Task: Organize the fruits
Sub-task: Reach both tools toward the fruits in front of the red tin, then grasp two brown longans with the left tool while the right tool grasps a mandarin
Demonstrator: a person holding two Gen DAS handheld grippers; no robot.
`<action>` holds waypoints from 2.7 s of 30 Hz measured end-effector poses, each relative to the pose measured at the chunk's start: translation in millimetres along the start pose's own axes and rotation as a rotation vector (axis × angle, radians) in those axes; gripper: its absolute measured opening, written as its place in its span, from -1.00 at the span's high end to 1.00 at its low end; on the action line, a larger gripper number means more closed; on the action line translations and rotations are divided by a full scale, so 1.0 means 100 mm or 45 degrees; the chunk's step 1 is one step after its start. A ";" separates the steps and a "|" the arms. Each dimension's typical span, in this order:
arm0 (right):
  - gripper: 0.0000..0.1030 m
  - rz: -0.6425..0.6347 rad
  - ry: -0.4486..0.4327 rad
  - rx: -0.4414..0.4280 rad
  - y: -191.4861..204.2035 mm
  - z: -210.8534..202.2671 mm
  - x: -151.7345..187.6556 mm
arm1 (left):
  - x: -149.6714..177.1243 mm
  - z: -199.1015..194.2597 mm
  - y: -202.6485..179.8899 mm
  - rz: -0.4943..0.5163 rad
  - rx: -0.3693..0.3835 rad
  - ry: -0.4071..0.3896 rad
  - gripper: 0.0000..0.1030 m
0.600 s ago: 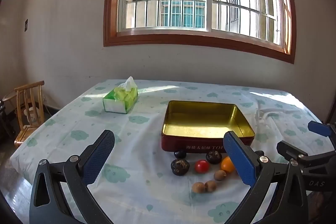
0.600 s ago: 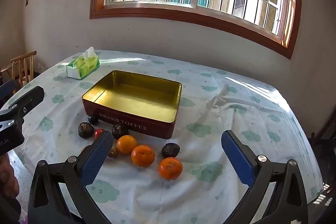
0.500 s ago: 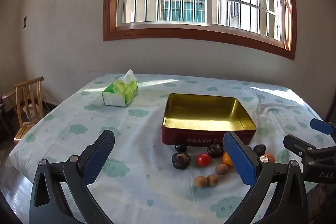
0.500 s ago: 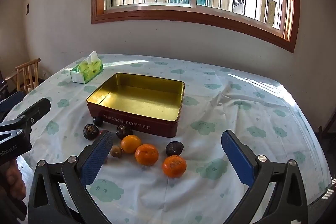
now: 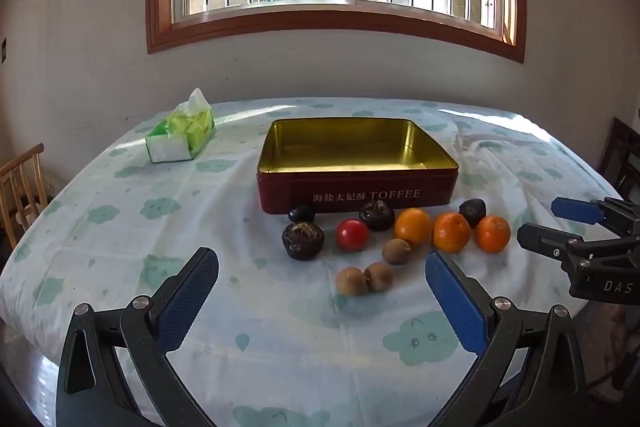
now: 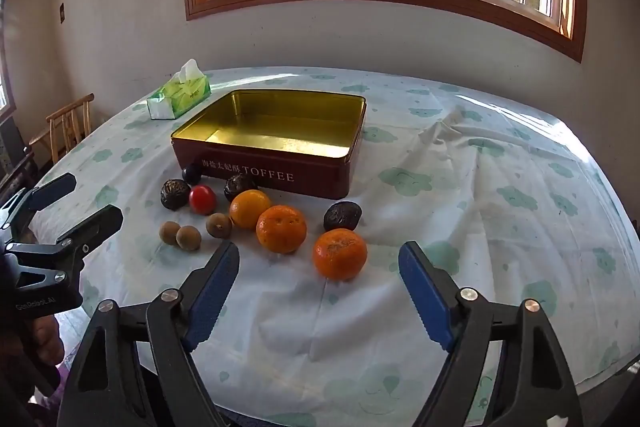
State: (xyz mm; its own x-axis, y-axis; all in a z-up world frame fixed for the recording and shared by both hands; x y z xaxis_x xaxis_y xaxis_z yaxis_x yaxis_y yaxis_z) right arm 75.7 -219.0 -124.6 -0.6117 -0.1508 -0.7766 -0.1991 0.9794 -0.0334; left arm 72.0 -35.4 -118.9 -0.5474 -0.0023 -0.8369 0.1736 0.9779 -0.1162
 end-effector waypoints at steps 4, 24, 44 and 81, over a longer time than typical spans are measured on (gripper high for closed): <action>-0.31 0.002 0.033 -0.025 -0.06 0.10 0.07 | 0.03 0.06 0.00 0.015 0.013 0.010 -0.99; -0.31 0.024 0.148 -0.052 -0.29 0.64 0.16 | 0.18 0.69 -0.28 0.210 0.165 0.226 -0.36; 0.28 0.043 0.048 -0.166 -0.13 0.29 0.05 | -0.11 0.46 0.06 -0.015 0.141 0.168 0.11; 0.27 -0.062 -0.089 -0.209 0.04 0.59 -1.08 | -1.20 0.75 -0.03 0.062 -0.017 -0.019 0.11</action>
State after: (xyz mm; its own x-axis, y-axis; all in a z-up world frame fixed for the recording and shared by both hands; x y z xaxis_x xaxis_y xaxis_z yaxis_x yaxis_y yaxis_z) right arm 185.5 -190.5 -78.1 -0.5449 -0.1822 -0.8185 -0.3528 0.9353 0.0267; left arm 198.2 -53.7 -58.4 -0.5263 0.0428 -0.8492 0.1887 0.9797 -0.0676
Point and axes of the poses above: each gripper's, at about its wrist camera, not at the fingertips, and z roughly the way its jaws point, y to its left, x to its underside, the point moved 9 cm from there along z, roughly the way its jaws point, and after that the axes turned 5 degrees about -z, right-handed, at the moved point
